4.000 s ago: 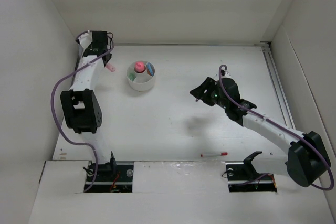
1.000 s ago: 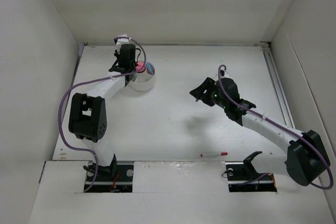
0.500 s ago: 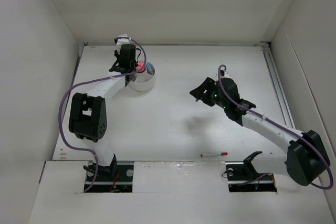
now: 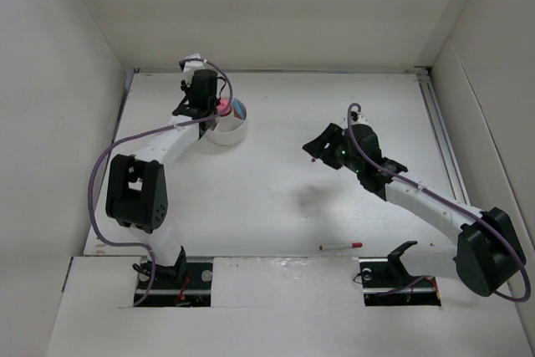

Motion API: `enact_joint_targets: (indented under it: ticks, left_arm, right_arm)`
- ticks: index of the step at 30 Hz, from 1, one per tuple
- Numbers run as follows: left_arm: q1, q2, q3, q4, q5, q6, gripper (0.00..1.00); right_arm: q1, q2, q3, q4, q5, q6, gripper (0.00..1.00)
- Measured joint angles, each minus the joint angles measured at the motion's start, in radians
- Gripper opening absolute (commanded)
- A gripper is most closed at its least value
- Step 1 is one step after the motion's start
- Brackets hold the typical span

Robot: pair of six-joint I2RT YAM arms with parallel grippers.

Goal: Sort the stationery into containers
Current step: Place the stationery in the storage box, then pick up the pen from the corner of the board.

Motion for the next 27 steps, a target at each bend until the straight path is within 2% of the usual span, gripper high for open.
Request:
enact_joint_targets:
  ticks: [3,5,8,9,11,14,21,27]
  left_arm:
    - [-0.018,-0.092,-0.007,-0.028,0.013,-0.060,0.23]
    - [-0.029,-0.198,-0.055,-0.010,0.043,-0.116,0.22]
    - [-0.037,-0.435,-0.235,0.090,0.124,-0.195,0.20]
    - [-0.039,-0.509,-0.296,0.112,0.146,-0.217,0.18]
    - [-0.044,-0.643,-0.422,0.163,0.200,-0.261,0.15]
    - [-0.050,-0.750,-0.556,0.201,0.281,-0.305,0.11]
    - [-0.058,-0.849,-0.797,0.241,0.484,-0.352,0.10]
    - [-0.058,-0.875,-0.902,0.358,0.692,-0.358,0.12]
  right_arm:
    - [0.000,-0.001,0.000,0.000,0.013,-0.001,0.50]
    - [0.000,-0.003,0.000,-0.001,0.028,-0.005,0.26]
    - [0.000,-0.015,0.000,-0.007,0.069,-0.005,0.03]
    - [0.000,-0.018,0.000,-0.008,0.083,-0.006,0.00]
    - [0.000,-0.023,0.000,-0.014,0.116,-0.003,0.00]
    - [-0.004,-0.022,0.000,-0.026,0.170,-0.001,0.00]
    - [-0.024,0.041,0.031,-0.134,0.288,0.030,0.00]
    - [0.003,0.039,0.044,-0.354,0.333,0.081,0.10]
